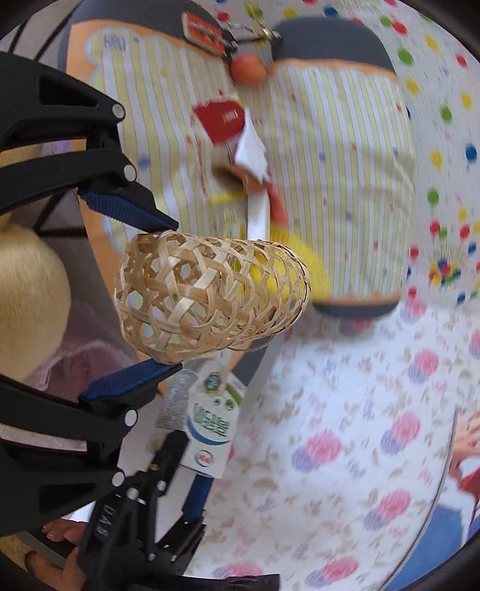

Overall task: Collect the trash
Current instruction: 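Carry carton and ball over the pink bin and open both tools to drop them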

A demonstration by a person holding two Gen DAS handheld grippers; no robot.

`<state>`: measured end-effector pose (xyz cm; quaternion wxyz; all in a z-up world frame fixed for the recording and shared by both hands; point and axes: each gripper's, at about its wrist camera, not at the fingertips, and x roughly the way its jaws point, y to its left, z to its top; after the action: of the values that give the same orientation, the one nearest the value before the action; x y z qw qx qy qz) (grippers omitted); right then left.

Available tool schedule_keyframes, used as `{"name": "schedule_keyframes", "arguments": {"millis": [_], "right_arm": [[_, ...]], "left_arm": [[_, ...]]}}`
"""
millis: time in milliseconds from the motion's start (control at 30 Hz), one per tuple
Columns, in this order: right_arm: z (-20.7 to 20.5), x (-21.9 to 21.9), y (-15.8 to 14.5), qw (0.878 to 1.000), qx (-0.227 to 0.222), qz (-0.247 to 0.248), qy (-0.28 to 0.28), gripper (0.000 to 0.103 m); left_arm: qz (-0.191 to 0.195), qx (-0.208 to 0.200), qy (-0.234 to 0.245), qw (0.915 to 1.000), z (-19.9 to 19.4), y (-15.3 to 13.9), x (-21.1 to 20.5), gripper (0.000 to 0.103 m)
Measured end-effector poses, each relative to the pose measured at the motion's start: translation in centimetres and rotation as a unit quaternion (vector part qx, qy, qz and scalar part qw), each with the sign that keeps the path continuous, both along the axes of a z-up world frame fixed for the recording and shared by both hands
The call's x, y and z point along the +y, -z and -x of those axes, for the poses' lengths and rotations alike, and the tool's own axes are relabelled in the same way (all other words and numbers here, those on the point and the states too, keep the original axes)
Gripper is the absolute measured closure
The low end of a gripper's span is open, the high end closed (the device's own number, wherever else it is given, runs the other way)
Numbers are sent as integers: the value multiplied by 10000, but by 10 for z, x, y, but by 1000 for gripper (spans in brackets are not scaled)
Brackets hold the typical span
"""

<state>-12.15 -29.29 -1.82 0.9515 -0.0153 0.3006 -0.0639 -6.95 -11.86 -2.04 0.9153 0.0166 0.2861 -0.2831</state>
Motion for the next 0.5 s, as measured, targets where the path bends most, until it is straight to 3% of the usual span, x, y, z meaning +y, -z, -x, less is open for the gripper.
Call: {"name": "schedule_keyframes", "arguments": {"millis": [133, 300, 500], "right_arm": [[22, -33, 19, 9982, 233, -45, 556, 31], [21, -68, 57, 9916, 692, -369, 1031, 29], [26, -85, 55, 9886, 471, -786, 1196, 29]], "left_arm": [[35, -35, 405, 9992, 11, 3, -31, 36], [-15, 148, 611, 9980, 16, 18, -45, 36], [-129, 290, 674, 9972, 17, 32, -42, 36]]}}
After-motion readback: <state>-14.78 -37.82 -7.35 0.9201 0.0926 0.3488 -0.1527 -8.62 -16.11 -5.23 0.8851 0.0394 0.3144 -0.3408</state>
